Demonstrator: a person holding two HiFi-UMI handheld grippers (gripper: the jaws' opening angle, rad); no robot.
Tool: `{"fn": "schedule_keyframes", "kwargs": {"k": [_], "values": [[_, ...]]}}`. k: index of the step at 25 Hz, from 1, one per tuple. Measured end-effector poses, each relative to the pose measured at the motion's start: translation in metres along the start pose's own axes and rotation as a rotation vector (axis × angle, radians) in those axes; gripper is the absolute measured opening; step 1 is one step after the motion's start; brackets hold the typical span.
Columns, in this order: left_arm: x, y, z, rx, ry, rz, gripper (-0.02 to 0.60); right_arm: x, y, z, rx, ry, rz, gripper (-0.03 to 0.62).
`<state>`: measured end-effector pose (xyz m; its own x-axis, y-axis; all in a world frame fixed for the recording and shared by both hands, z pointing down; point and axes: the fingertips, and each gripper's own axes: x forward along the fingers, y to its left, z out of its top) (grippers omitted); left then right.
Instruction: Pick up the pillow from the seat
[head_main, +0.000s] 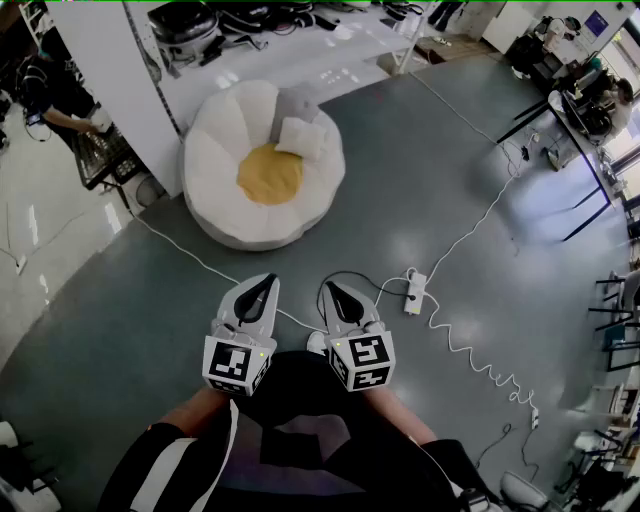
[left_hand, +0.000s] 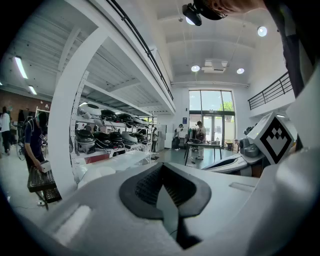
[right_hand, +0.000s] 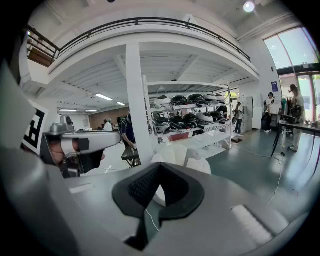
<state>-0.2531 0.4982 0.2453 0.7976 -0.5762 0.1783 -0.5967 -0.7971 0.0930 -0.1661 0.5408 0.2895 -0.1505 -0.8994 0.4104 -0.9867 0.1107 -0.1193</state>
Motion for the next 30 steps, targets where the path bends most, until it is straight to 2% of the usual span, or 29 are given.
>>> {"fn": "schedule_keyframes", "kwargs": {"k": [9, 25, 30], "values": [[-0.008, 0.009, 0.0, -0.007, -0.011, -0.001, 0.002, 0.003, 0.012, 0.003, -0.014, -0.005, -0.004, 0.0], [-0.033, 0.046, -0.005, -0.04, -0.035, -0.028, 0.002, 0.014, 0.045, 0.01, 0.027, -0.025, -0.069, 0.002], [-0.033, 0.047, 0.001, -0.039, -0.048, -0.028, 0.002, 0.014, 0.043, 0.01, 0.033, -0.026, -0.083, 0.002]]}}
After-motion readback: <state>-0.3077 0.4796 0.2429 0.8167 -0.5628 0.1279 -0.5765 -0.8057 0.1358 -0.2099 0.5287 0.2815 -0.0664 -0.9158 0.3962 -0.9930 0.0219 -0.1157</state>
